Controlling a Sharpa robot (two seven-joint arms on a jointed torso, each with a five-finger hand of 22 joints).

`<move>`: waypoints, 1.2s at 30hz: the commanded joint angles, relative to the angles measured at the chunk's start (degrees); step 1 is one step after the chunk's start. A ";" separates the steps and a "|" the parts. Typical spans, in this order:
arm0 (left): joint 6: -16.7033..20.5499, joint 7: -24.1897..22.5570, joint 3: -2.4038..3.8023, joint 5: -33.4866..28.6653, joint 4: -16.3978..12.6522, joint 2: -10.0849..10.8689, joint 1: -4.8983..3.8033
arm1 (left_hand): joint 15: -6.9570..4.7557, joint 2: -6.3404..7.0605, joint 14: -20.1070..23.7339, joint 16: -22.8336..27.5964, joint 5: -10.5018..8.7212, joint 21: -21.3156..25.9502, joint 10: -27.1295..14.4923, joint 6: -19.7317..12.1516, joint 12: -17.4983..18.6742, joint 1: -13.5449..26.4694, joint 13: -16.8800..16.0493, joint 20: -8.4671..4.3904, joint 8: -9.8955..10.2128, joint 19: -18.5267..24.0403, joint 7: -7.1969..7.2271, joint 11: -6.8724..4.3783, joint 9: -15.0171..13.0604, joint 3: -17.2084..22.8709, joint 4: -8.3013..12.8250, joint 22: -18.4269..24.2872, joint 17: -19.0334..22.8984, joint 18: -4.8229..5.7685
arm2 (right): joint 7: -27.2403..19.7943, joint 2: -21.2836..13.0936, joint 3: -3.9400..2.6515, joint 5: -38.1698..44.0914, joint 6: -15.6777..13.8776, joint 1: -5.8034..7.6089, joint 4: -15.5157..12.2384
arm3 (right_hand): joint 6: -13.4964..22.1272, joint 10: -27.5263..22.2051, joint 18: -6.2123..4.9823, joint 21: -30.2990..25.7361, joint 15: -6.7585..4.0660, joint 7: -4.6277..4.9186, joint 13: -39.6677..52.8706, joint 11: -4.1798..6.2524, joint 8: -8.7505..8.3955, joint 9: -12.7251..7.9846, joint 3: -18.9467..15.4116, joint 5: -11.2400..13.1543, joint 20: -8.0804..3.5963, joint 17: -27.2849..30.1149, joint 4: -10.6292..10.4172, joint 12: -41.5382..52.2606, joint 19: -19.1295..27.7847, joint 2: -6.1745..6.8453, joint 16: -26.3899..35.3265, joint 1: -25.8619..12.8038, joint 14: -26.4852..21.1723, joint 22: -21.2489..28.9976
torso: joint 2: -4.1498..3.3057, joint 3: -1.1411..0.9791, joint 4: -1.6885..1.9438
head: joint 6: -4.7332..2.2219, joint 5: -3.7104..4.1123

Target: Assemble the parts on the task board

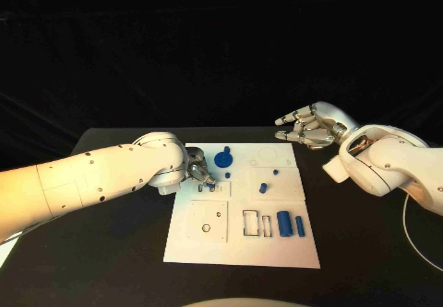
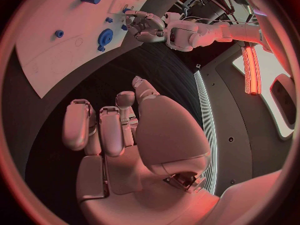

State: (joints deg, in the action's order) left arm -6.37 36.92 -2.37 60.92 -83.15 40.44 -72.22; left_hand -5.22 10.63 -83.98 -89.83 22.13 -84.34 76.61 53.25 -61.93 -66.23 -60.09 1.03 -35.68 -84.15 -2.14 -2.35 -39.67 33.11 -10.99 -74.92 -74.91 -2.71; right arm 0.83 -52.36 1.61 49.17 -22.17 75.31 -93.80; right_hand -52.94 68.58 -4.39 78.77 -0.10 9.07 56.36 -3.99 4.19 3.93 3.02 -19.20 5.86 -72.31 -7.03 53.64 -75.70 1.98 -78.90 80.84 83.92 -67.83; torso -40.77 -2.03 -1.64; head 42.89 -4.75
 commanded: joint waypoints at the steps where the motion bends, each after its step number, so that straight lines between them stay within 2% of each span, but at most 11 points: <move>1: -1.86 0.18 -0.11 2.34 -0.16 0.14 0.23 | -0.43 -0.61 -6.02 -0.17 0.44 -0.44 0.57 0.37 -0.27 0.12 -0.14 -0.41 -0.27 -3.15 0.12 0.06 -0.08 10.39 10.94 -7.67 -15.09 1.00 | -0.53 0.05 0.00 0.02 0.84 -0.06 0.02 | -0.42 0.16 -0.58 -0.36 -0.38 0.07 0.05 0.13 0.34 0.06 0.02 -0.18 -0.06 -0.03 0.16 0.25 0.53 0.19 0.31 0.25 2.39 0.08 | -0.02 0.05 -0.06 | 0.05 -0.06; 5: -3.47 0.30 -0.11 2.44 -0.33 0.21 0.29 | -0.46 -0.50 -6.02 -0.17 1.41 -0.50 0.80 0.58 -0.46 0.54 -0.34 -0.44 -0.27 -3.19 0.17 0.02 -0.16 10.47 11.24 -7.79 -15.09 1.02 | -0.55 0.07 0.01 0.00 0.94 -0.09 0.04 | -0.42 0.16 -0.58 -0.36 -0.38 0.07 0.05 0.13 0.34 0.06 0.02 -0.18 -0.06 -0.03 0.16 0.25 0.53 0.19 0.31 0.25 2.39 0.08 | -0.01 0.02 -0.05 | 0.13 -0.09; 12: -4.44 0.36 -0.11 2.39 -0.56 0.20 0.35 | -0.46 -0.49 -6.02 -0.17 1.83 -0.53 0.90 0.68 -0.55 0.74 -0.44 -0.45 -0.27 -3.21 0.19 0.00 -0.19 10.48 11.33 -7.84 -15.09 1.03 | -0.53 0.08 0.01 0.00 1.10 -0.12 0.05 | -0.46 0.22 -0.58 -0.40 -0.38 0.06 0.09 0.13 0.34 0.06 -0.01 -0.33 -0.06 -0.03 0.08 0.34 0.55 0.21 0.32 0.12 2.40 0.13 | -0.06 0.00 -0.08 | 0.19 -0.11; 36: -6.00 0.51 -0.12 1.62 -0.90 -0.02 0.40 | -0.45 -0.50 -6.02 -0.17 2.24 -0.61 1.09 0.84 -0.77 0.96 -0.67 -0.45 -0.28 -3.25 0.23 -0.03 -0.22 10.49 11.43 -7.98 -15.09 1.06 | -0.50 0.01 0.02 -0.05 1.31 -0.13 -0.05 | -0.46 0.14 -0.61 -0.45 -0.38 0.06 -0.05 0.13 0.34 0.06 -0.02 -0.35 -0.06 0.05 0.07 0.20 0.62 0.21 0.37 0.10 2.38 0.23 | -0.07 -0.02 -0.11 | 0.49 -0.06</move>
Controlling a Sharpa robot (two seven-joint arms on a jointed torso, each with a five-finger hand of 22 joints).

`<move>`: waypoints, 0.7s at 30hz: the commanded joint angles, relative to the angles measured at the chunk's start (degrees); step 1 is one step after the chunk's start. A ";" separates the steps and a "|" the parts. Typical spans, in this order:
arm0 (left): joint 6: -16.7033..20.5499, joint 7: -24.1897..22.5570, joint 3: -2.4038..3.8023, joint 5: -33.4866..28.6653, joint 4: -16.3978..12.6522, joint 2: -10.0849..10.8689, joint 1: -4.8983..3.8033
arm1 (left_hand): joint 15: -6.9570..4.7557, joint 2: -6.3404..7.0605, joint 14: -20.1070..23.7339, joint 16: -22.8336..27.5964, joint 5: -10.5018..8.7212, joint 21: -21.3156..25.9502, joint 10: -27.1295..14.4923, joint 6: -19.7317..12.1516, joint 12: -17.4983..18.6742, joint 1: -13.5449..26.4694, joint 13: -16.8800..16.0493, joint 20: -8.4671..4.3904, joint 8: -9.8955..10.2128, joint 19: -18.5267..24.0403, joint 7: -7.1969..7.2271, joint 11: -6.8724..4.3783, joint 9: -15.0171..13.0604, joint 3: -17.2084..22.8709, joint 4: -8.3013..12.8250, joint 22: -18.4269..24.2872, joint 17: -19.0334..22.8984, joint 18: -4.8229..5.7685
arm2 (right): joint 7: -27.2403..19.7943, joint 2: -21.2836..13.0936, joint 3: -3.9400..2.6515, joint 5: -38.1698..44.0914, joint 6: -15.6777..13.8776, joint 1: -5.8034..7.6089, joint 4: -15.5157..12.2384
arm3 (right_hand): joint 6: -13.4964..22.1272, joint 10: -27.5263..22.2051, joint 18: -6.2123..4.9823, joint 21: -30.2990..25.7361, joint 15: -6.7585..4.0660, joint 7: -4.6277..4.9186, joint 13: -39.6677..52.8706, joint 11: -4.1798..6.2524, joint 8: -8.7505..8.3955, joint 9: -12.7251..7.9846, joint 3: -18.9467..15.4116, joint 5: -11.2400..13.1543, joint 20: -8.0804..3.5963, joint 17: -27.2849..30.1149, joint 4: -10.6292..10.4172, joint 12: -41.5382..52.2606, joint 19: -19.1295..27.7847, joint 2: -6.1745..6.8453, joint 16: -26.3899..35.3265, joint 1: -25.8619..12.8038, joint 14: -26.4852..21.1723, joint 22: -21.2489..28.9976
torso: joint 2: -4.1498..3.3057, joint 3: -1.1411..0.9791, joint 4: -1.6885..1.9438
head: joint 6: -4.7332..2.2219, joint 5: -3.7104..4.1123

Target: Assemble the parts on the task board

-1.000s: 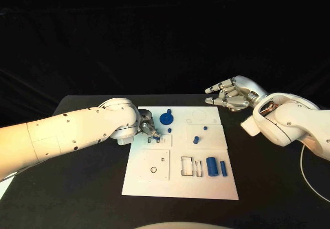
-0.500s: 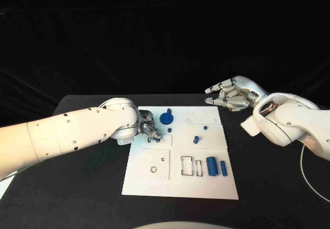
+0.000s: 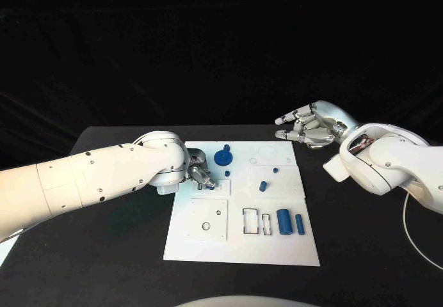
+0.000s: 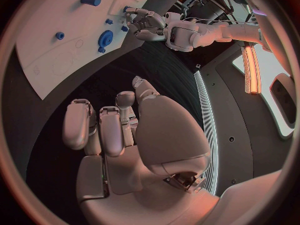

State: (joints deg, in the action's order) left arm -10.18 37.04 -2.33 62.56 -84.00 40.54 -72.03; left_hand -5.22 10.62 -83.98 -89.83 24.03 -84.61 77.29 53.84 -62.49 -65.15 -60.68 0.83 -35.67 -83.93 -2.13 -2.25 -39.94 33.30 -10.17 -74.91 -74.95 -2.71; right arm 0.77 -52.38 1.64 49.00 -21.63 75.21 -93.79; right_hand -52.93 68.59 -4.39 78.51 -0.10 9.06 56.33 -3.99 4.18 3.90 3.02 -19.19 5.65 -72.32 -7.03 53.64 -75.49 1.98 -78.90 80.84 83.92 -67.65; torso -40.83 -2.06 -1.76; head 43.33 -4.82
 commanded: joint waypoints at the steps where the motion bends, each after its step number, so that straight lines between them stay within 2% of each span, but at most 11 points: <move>1: -2.21 0.39 -0.16 -0.03 -0.04 -0.12 0.22 | -0.46 -0.49 -6.02 -0.17 0.34 -0.35 0.41 0.25 -0.22 -0.12 -0.08 -0.24 -0.30 -3.47 0.23 -0.12 0.05 10.30 10.60 -7.99 -15.05 1.06 | -0.45 0.03 -0.01 0.13 0.77 -0.03 -0.06 | -0.46 0.13 -0.61 -0.20 -0.38 0.06 -0.03 0.13 0.34 0.09 -0.02 -0.36 0.15 0.05 0.07 0.20 0.41 0.21 0.37 0.10 2.38 0.05 | 0.01 0.02 0.00 | 0.00 0.00; 7: -1.93 0.34 -0.13 -0.50 0.10 -0.07 0.22 | -0.46 -0.49 -6.02 -0.17 0.58 -0.39 0.47 0.33 -0.25 0.01 -0.11 -0.24 -0.30 -3.49 0.25 -0.14 0.03 10.31 10.67 -8.05 -15.05 1.07 | -0.44 0.04 0.00 0.13 0.81 -0.03 -0.08 | -0.46 0.13 -0.61 -0.20 -0.38 0.06 -0.03 0.13 0.34 0.09 -0.02 -0.36 0.15 0.05 0.07 0.20 0.41 0.21 0.37 0.10 2.38 0.05 | -0.01 0.07 0.06 | 0.05 -0.03; 16: -1.83 0.36 -0.07 -2.19 0.82 -0.53 0.22 | -0.50 -0.52 -6.02 -0.17 1.23 -0.55 0.78 0.52 -0.64 0.31 -0.51 -0.27 -0.31 -3.58 0.31 -0.20 -0.02 10.39 10.84 -8.30 -15.05 1.12 | -0.47 0.10 0.00 0.13 0.86 -0.04 -0.04 | -0.46 0.13 -0.61 -0.20 -0.38 0.06 -0.03 0.13 0.34 0.09 -0.02 -0.36 0.15 0.05 0.07 0.20 0.41 0.21 0.37 0.10 2.38 0.05 | 0.01 0.01 0.01 | 0.05 -0.02; 21: -2.50 0.59 -0.04 -2.52 1.76 -1.27 0.18 | -0.52 -1.40 -6.02 -0.17 1.50 -0.18 0.86 0.63 -0.59 1.30 -0.48 -0.31 -0.19 -3.40 0.35 -0.21 -0.03 10.53 10.43 -7.82 -15.05 1.00 | -0.43 0.13 0.00 0.13 0.90 -0.04 -0.07 | -0.46 0.13 -0.61 -0.20 -0.38 0.06 -0.03 0.13 0.34 0.09 -0.02 -0.36 0.15 0.05 0.07 0.20 0.41 0.21 0.37 0.10 2.38 0.05 | 0.02 -0.04 -0.02 | 0.08 -0.04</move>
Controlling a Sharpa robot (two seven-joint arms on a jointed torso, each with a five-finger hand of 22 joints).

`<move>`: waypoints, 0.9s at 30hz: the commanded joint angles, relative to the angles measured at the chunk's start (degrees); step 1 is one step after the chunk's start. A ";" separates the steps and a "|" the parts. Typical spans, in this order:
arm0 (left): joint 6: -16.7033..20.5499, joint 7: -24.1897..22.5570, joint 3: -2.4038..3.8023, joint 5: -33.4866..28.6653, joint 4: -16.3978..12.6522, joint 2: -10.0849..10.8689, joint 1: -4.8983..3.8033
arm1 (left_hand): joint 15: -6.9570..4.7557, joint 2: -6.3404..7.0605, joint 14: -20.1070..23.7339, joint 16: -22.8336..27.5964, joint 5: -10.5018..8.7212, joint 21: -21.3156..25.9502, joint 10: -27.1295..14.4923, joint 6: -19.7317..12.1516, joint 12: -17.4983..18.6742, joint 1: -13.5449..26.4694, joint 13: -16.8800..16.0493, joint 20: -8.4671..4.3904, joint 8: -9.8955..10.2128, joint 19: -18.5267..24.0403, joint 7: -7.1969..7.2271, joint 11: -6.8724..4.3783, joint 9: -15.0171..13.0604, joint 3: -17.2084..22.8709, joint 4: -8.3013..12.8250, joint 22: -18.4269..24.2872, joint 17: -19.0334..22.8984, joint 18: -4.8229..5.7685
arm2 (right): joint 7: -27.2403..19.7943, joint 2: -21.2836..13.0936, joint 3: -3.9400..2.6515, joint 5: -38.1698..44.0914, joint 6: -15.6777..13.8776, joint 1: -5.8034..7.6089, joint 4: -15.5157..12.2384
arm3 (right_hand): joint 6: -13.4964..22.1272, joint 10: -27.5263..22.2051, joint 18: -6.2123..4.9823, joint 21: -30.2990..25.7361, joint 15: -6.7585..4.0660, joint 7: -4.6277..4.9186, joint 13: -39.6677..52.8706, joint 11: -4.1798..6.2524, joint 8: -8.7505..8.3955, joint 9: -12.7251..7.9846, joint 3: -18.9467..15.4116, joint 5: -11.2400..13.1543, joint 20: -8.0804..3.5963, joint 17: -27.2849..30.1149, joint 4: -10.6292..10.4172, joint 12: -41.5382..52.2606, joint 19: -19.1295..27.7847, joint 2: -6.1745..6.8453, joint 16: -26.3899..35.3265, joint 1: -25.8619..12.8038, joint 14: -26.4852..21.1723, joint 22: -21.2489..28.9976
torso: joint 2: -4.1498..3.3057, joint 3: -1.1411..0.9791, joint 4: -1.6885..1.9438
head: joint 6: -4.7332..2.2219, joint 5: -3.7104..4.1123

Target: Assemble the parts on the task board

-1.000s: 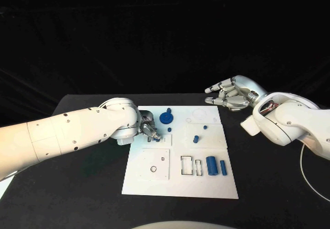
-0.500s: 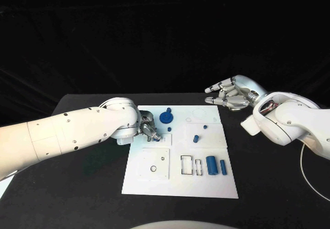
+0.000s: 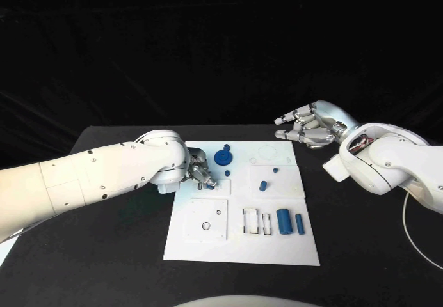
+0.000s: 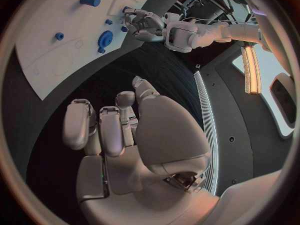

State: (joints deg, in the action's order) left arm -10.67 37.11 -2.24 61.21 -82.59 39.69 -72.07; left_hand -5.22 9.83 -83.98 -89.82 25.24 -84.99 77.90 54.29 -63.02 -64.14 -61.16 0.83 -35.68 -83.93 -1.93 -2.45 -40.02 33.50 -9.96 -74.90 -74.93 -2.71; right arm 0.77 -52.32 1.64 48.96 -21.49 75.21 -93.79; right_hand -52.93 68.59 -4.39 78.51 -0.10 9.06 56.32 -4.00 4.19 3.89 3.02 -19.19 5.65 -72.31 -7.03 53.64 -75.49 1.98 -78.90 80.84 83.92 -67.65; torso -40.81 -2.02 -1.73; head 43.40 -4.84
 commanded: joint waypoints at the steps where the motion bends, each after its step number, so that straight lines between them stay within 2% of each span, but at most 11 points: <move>1: -2.26 0.58 -0.13 -1.22 0.69 -0.66 0.21 | -0.53 -0.91 -6.02 -0.18 0.30 0.27 0.25 0.20 -0.02 0.61 0.04 -0.33 -0.15 -3.37 0.16 -0.02 0.04 10.36 10.10 -7.74 -15.07 0.99 | -0.40 0.07 0.00 0.17 0.80 -0.03 -0.09 | -0.46 0.13 -0.61 -0.20 -0.38 0.06 -0.02 0.13 0.34 0.10 -0.02 -0.36 0.15 0.05 0.07 0.20 0.41 0.21 0.37 0.10 2.38 0.05 | -0.01 -0.09 -0.05 | 0.02 -0.02; 7: -3.75 0.86 -0.24 -1.74 2.58 -1.91 0.20 | -0.58 -2.03 -6.02 -0.18 0.15 0.48 0.31 0.34 -0.03 2.01 0.02 -0.37 -0.04 -3.28 0.26 -0.06 -0.03 9.90 9.70 -7.52 -15.07 0.93 | -0.32 0.05 0.00 0.17 0.97 -0.03 -0.16 | -0.46 0.13 -0.61 -0.20 -0.38 0.06 -0.02 0.13 0.34 0.10 -0.02 -0.36 0.15 0.05 0.07 0.20 0.41 0.21 0.37 0.10 2.38 0.05 | -0.03 -0.05 -0.11 | 0.07 0.05; 21: -5.64 1.02 -0.57 -1.99 3.45 -2.63 0.23 | -0.63 -2.73 -6.02 -0.18 0.02 0.16 0.73 0.85 -0.66 3.11 -0.62 -0.41 -0.02 -3.46 0.49 -0.19 -0.11 8.67 9.70 -8.03 -15.07 1.05 | -0.26 -0.04 0.00 0.17 1.36 -0.03 -0.21 | -0.49 0.12 -0.61 -0.22 -0.39 0.04 -0.10 0.15 0.34 0.09 -0.02 -0.51 0.14 0.02 0.00 0.20 0.40 0.20 0.38 -0.01 2.40 0.05 | 0.01 -0.02 0.03 | 0.36 0.41; 25: -5.59 0.98 -0.58 -2.00 3.34 -2.56 0.23 | -0.74 -2.40 -6.02 -0.18 -0.13 0.11 1.07 1.42 -0.97 4.21 -0.93 -0.43 0.03 -3.50 0.83 -0.38 -0.13 6.40 9.58 -8.16 -15.07 1.07 | -0.28 -0.06 0.00 0.16 1.39 -0.03 -0.21 | -0.49 0.12 -0.61 -0.22 -0.39 0.04 -0.10 0.15 0.34 0.09 -0.02 -0.51 0.14 0.02 0.00 0.20 0.40 0.20 0.38 -0.01 2.40 0.05 | 0.03 -0.02 0.02 | 0.37 0.42; 27: -5.47 0.94 -0.59 -1.95 3.29 -2.52 0.23 | -0.85 -2.06 -6.02 -0.18 -0.26 0.11 1.17 1.76 -1.03 5.25 -1.01 -0.49 0.21 -3.51 1.07 -0.54 -0.04 3.97 9.07 -8.21 -15.07 1.08 | -0.30 -0.07 0.00 0.16 1.36 -0.03 -0.20 | -0.50 0.08 -0.63 -0.27 -0.39 0.04 -0.17 0.15 0.34 0.09 -0.02 -0.55 0.14 0.09 -0.01 0.15 0.46 0.20 0.44 -0.02 2.38 0.15 | 0.01 -0.03 0.01 | 0.35 0.42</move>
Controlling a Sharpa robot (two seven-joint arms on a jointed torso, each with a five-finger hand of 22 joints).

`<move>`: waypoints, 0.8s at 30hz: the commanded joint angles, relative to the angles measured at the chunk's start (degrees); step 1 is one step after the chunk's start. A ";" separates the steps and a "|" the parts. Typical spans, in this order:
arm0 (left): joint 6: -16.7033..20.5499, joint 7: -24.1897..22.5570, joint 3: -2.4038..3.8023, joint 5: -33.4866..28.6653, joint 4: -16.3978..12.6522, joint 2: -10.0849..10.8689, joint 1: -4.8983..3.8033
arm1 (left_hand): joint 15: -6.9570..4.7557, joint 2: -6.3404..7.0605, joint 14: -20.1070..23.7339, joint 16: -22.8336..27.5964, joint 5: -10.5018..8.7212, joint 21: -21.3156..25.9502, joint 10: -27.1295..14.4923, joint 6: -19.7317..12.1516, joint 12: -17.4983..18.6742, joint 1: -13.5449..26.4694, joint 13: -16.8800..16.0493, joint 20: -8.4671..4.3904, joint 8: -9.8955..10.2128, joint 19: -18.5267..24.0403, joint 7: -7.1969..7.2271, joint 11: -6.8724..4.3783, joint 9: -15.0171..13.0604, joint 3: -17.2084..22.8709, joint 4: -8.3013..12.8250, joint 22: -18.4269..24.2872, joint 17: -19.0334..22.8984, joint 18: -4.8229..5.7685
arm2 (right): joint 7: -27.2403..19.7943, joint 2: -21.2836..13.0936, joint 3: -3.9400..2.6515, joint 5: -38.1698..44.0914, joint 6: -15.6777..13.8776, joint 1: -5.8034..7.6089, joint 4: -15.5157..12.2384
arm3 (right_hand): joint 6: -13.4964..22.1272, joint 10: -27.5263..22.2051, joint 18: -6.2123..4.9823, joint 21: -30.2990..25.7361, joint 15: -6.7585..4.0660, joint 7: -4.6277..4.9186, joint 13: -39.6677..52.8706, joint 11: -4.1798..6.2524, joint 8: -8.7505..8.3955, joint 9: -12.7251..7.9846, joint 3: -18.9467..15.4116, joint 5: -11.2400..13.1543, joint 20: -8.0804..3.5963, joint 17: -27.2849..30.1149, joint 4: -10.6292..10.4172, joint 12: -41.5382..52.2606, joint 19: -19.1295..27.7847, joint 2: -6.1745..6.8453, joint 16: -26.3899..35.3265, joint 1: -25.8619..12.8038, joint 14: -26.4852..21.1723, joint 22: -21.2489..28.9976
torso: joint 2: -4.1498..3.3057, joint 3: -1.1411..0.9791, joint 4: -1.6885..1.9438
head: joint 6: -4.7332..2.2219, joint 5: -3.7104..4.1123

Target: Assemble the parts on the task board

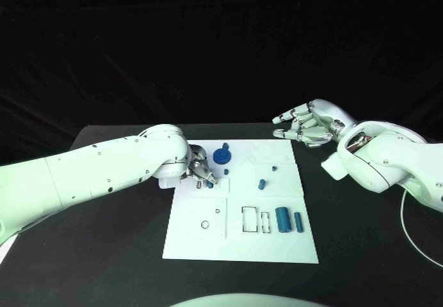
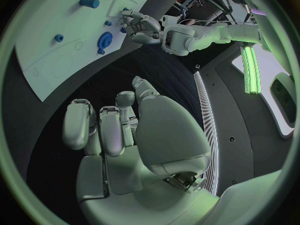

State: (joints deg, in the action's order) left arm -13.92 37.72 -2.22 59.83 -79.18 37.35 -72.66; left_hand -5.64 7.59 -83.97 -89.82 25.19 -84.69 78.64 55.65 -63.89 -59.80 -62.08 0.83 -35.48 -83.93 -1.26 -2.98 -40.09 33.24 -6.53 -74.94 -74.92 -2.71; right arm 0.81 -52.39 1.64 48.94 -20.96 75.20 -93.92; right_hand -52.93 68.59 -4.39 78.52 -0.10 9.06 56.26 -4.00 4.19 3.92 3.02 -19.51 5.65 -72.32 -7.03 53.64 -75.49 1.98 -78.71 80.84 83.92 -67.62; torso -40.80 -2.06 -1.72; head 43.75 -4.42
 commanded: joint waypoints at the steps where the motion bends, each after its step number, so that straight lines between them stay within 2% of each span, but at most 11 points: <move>1: -2.10 0.31 -0.60 -0.48 -0.14 -0.16 0.82 | -0.48 0.27 -6.03 -0.18 -0.24 -0.21 0.43 0.58 -0.16 1.40 -0.12 -0.54 0.14 -3.53 0.51 -0.10 0.11 2.90 5.29 -8.23 -15.08 1.09 | -0.35 -0.01 0.00 0.17 0.81 -0.02 -0.07 | -0.50 0.08 -0.63 -0.28 -0.39 0.04 -0.10 0.16 0.34 0.06 -0.02 -0.23 0.14 0.10 -0.01 0.15 0.46 0.20 0.25 -0.02 2.38 0.12 | 0.00 0.01 0.01 | -0.01 0.00; 5: -1.65 0.21 -0.61 -0.02 -0.15 -0.09 0.82 | -0.52 0.82 -6.03 -0.18 -0.67 -0.38 0.49 1.61 -0.27 4.87 -0.26 -0.66 0.46 -3.64 0.50 -0.14 0.39 -3.11 2.41 -8.53 -15.08 1.16 | -0.41 -0.03 0.00 0.09 0.69 -0.02 -0.06 | -0.50 -0.06 -0.68 -0.41 -0.39 0.04 -0.33 0.14 0.33 0.05 -0.07 -0.24 0.14 0.19 -0.06 -0.07 0.60 0.25 0.33 -0.11 2.36 0.35 | 0.02 0.01 -0.02 | -0.03 -0.02; 6: -1.51 0.19 -0.61 0.10 -0.13 -0.08 0.82 | -0.51 1.00 -6.03 -0.18 -1.80 -0.47 0.53 1.95 -0.34 6.12 -0.32 -0.66 0.50 -3.69 0.50 -0.13 0.46 -5.16 1.32 -8.66 -15.08 1.19 | -0.42 -0.03 0.00 0.06 0.67 -0.02 -0.05 | -0.50 -0.06 -0.68 -0.41 -0.39 0.04 -0.33 0.14 0.33 0.05 -0.07 -0.24 0.14 0.19 -0.06 -0.07 0.60 0.25 0.33 -0.11 2.36 0.35 | 0.01 0.01 0.00 | -0.04 -0.02; 9: -1.03 0.13 -0.60 0.51 -0.06 -0.04 0.83 | -0.65 0.06 -6.03 -0.18 -12.69 -0.62 0.59 2.43 -0.59 6.95 -0.61 -0.77 1.05 -3.79 0.67 -0.22 0.81 -10.34 -0.79 -8.93 -15.08 1.24 | -0.44 -0.04 0.00 0.03 0.67 -0.02 -0.05 | -0.48 -0.11 -0.70 -0.47 -0.39 0.05 -0.40 0.14 0.31 0.04 -0.13 -0.19 0.14 0.25 -0.11 -0.12 0.67 0.33 0.38 -0.22 2.35 0.45 | 0.02 -0.01 0.00 | -0.05 -0.01; 11: -0.74 0.09 -0.60 0.67 -0.05 -0.01 0.83 | -0.66 -0.32 -6.03 -0.18 -16.35 -0.73 0.63 2.63 -0.74 6.89 -0.79 -0.83 1.33 -3.86 0.69 -0.23 0.98 -12.47 -1.72 -9.11 -15.08 1.27 | -0.46 -0.04 0.00 0.01 0.66 -0.02 -0.05 | -0.48 -0.11 -0.70 -0.51 -0.39 0.04 -0.44 0.14 0.30 0.04 -0.21 0.27 0.14 0.27 -0.16 -0.08 0.68 0.40 0.42 -0.32 2.34 0.46 | 0.03 -0.01 -0.01 | -0.05 -0.01; 12: -0.57 0.08 -0.59 0.73 -0.04 0.01 0.83 | -0.69 -0.60 -6.03 -0.18 -17.49 -0.77 0.64 2.73 -0.80 6.57 -0.87 -0.85 1.50 -3.89 0.75 -0.25 1.07 -13.67 -2.23 -9.18 -15.08 1.28 | -0.46 -0.05 0.00 0.01 0.65 -0.02 -0.05 | -0.48 -0.12 -0.70 -0.51 -0.39 0.03 -0.46 0.14 0.29 0.03 -0.23 0.44 0.14 0.27 -0.17 -0.08 0.67 0.41 0.44 -0.34 2.34 0.46 | 0.03 -0.01 -0.03 | -0.05 -0.03; 14: -0.12 0.04 -0.57 0.83 -0.05 0.06 0.84 | -0.74 -0.82 -6.03 -0.18 -18.42 -0.90 0.72 2.97 -0.98 6.46 -1.06 -0.88 1.67 -3.97 0.78 -0.31 1.16 -15.92 -3.41 -9.40 -15.08 1.33 | -0.48 -0.06 0.00 -0.01 0.63 -0.02 -0.05 | -0.48 -0.10 -0.70 -0.55 -0.39 0.03 -0.46 0.14 0.29 0.03 -0.26 0.63 0.13 0.27 -0.19 -0.04 0.69 0.42 0.45 -0.38 2.35 0.50 | 0.03 -0.02 -0.04 | -0.07 -0.03; 17: 0.46 -0.01 -0.51 0.89 -0.14 0.16 0.85 | -0.78 -1.14 -6.03 -0.18 -18.78 -1.01 0.82 3.17 -1.15 5.98 -1.26 -0.94 1.80 -4.03 0.84 -0.36 1.20 -18.10 -4.55 -9.58 -15.08 1.36 | -0.49 -0.08 0.00 -0.04 0.64 -0.02 -0.03 | -0.48 -0.08 -0.70 -0.55 -0.39 0.03 -0.46 0.14 0.28 0.03 -0.30 0.74 0.13 0.28 -0.23 0.00 0.68 0.42 0.46 -0.44 2.35 0.49 | 0.02 -0.01 -0.04 | -0.08 -0.02; 24: 1.97 -0.10 -0.22 0.93 -1.17 1.00 0.87 | -0.85 -1.79 -6.03 -0.18 -19.47 -1.19 0.96 3.44 -1.35 4.87 -1.51 -0.99 1.93 -4.15 0.92 -0.44 1.18 -21.32 -6.35 -9.88 -15.08 1.43 | -0.54 -0.08 0.02 -0.13 0.69 -0.03 0.06 | -0.48 -0.05 -0.71 -0.59 -0.38 0.03 -0.46 0.13 0.27 0.03 -0.35 0.91 0.13 0.31 -0.32 0.05 0.71 0.40 0.50 -0.57 2.34 0.54 | -0.01 0.03 0.00 | -0.22 0.09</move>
State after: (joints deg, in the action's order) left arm -12.64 37.55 -2.27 60.44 -80.10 38.17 -72.13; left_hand -6.04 5.96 -83.97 -89.82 5.88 -85.58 79.14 58.58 -64.90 -54.80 -63.54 0.20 -33.20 -84.15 -0.31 -3.49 -38.95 12.26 -12.86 -74.92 -74.91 -1.80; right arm 0.78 -52.48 1.66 48.82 -20.93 75.20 -93.85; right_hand -52.93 68.59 -4.39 78.29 -0.10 9.06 55.85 -4.00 4.19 3.90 2.85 -18.83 5.86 -72.06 -7.20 53.64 -75.29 2.21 -78.45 80.61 83.92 -67.15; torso -40.78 -2.05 -1.76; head 43.59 -4.39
